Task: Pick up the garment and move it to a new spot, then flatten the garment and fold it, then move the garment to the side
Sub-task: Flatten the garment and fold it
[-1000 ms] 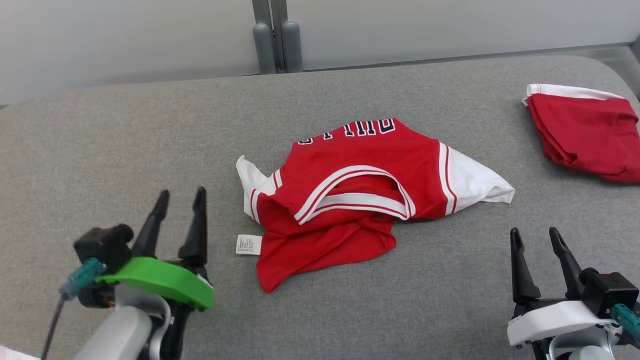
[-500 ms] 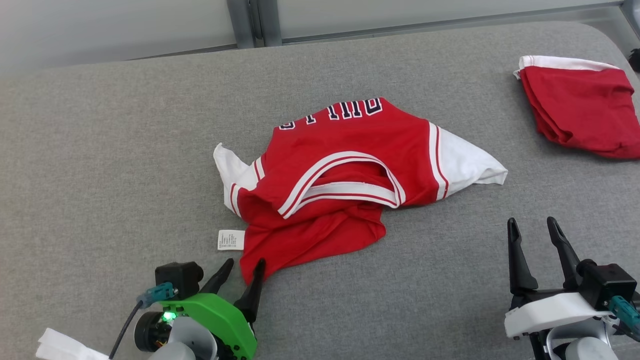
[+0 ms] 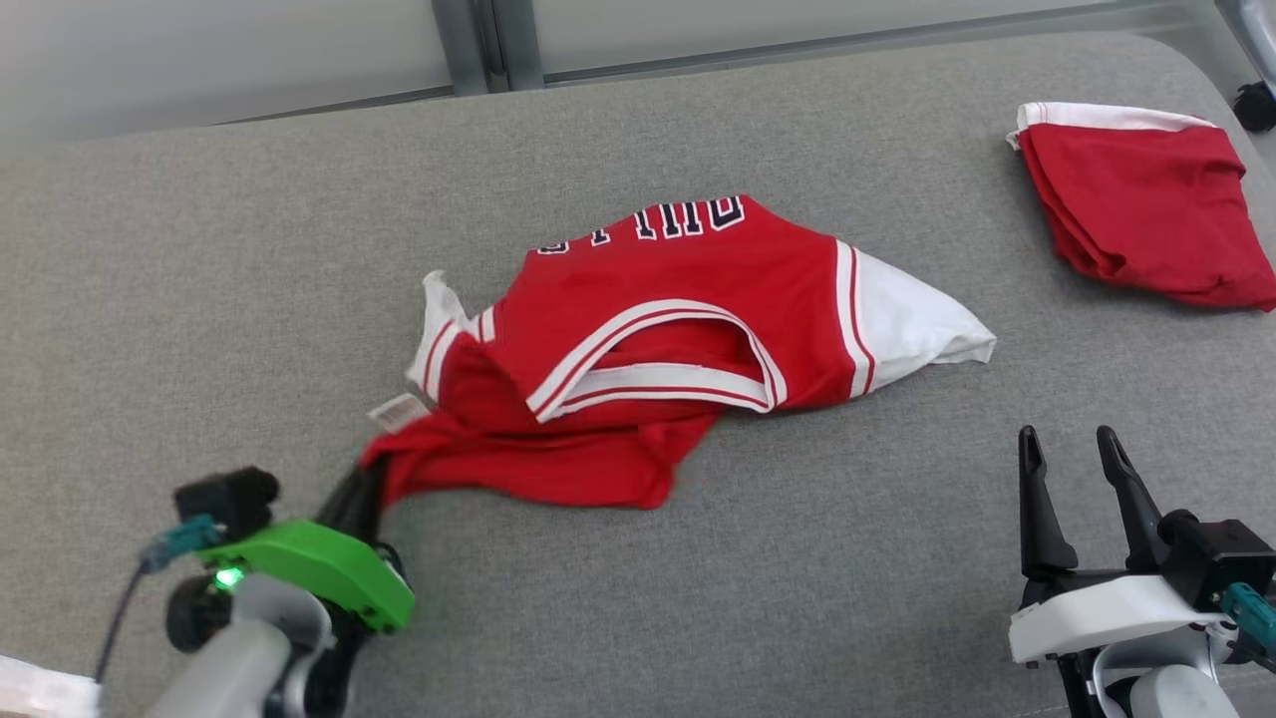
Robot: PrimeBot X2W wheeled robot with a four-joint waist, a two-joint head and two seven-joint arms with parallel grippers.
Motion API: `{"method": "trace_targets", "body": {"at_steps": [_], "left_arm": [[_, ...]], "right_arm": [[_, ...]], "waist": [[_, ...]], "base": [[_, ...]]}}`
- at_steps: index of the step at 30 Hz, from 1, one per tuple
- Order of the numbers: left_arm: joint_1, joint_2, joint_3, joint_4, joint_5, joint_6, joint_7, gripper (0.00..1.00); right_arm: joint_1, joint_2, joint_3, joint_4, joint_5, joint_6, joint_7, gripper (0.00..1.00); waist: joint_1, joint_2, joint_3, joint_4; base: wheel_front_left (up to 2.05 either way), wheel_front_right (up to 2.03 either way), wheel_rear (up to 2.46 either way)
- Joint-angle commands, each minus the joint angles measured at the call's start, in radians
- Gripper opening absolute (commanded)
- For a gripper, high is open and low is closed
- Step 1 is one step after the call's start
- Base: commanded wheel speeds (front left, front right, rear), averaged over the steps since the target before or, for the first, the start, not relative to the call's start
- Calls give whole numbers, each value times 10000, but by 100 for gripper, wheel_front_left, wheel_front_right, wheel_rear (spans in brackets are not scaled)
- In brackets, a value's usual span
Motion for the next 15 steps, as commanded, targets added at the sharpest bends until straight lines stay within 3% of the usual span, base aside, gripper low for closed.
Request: {"method": "trace_targets", "body": {"at_steps": [1, 9, 15], "left_arm": [[-364, 392, 325, -74, 33, 111, -240, 0], [-2083, 1949, 1165, -1217, 1391, 541, -864, 0], [-3222, 1933, 307, -2376, 2668, 173, -841, 0]], "right_arm": [[102, -14, -12, 52, 78, -4, -28, 100], [204, -16, -20, 232, 298, -4, -28, 100], [346, -16, -109, 327, 387, -4, -28, 100]], "waist": [[0, 0, -139, 73], [0, 0, -569, 233], [0, 0, -892, 281]], "base": [[0, 0, 0], [0, 0, 0], [0, 0, 0]]}}
